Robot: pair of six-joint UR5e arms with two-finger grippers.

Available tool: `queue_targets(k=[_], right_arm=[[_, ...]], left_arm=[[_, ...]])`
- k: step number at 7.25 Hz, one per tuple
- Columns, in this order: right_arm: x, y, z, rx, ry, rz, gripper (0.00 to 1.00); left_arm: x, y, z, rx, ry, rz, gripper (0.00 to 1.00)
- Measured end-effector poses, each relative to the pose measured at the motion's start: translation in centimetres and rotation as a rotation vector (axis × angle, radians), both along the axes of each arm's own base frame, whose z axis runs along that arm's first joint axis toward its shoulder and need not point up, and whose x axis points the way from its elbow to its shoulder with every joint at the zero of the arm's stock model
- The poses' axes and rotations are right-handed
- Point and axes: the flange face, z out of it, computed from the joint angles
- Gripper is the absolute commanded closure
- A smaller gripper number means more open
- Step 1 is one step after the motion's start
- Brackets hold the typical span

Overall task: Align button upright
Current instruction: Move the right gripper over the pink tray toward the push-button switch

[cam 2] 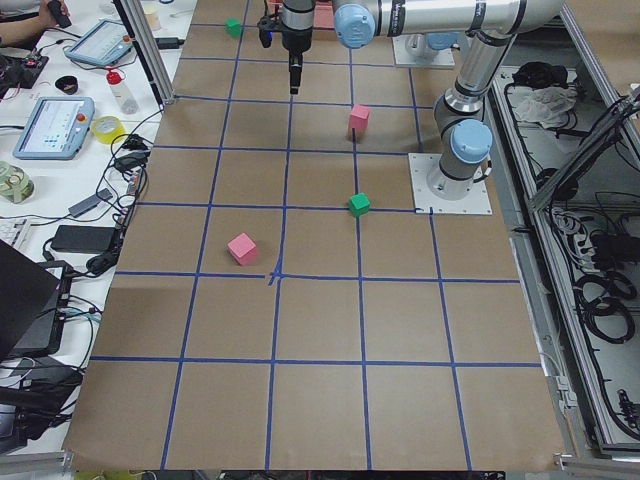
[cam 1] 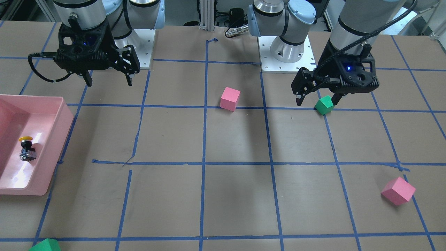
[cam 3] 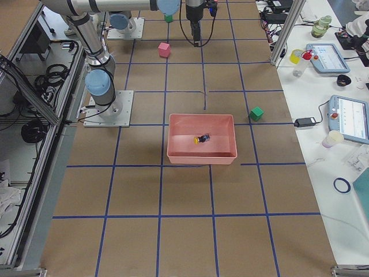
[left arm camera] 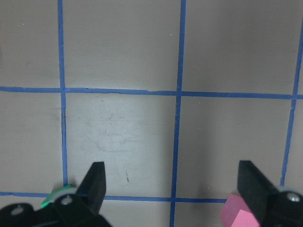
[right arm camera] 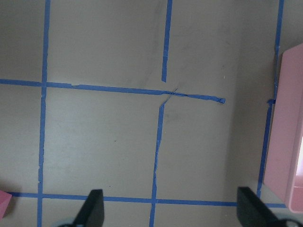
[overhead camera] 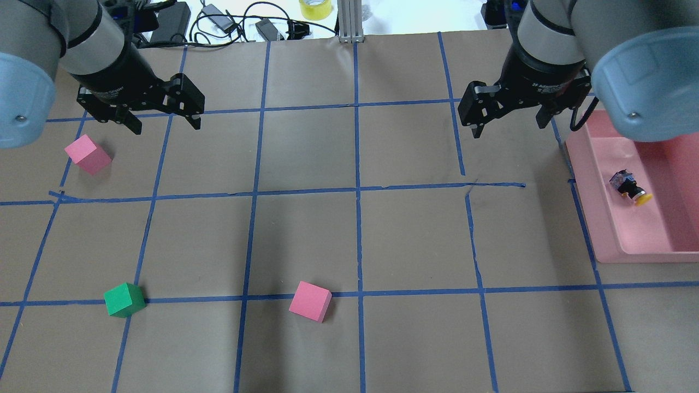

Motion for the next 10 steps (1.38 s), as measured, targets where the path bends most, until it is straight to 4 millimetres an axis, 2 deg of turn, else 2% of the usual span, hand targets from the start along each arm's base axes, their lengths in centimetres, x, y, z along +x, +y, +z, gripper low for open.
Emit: queue_targets(k=[4,6,7,8,9,10], right_arm=[[-0.3,-0.1,-0.2,0.002,-0.001,-0.007,0.0],[-1.2,-0.5,-0.4,0.007,0.008,-0.025,0.0],[-2.3,-1.0,-0.8,0.012,0.008,-0.047,0.0],[-4.3,-2.0,-1.4,0.024,0.007,-0.077,0.0],[-7.4,-3.2,-2.2,0.041,0.006,-0.097,0.0],[-12.0,-4.6,-3.4,0.065,0.002,-0.117,0.0]], left_arm=[[0.0,0.0,0.0,0.0,0.0,0.0,0.0],[0.0,0.0,-0.1,0.002,-0.001,0.0,0.0],[0.0,0.0,-0.2,0.003,-0.001,0.0,0.0],[0.0,0.1,-0.3,0.005,-0.001,0.0,0.0],[0.0,0.1,-0.3,0.006,-0.001,0.0,0.0],[0.0,0.1,-0.3,0.006,-0.001,0.0,0.0]])
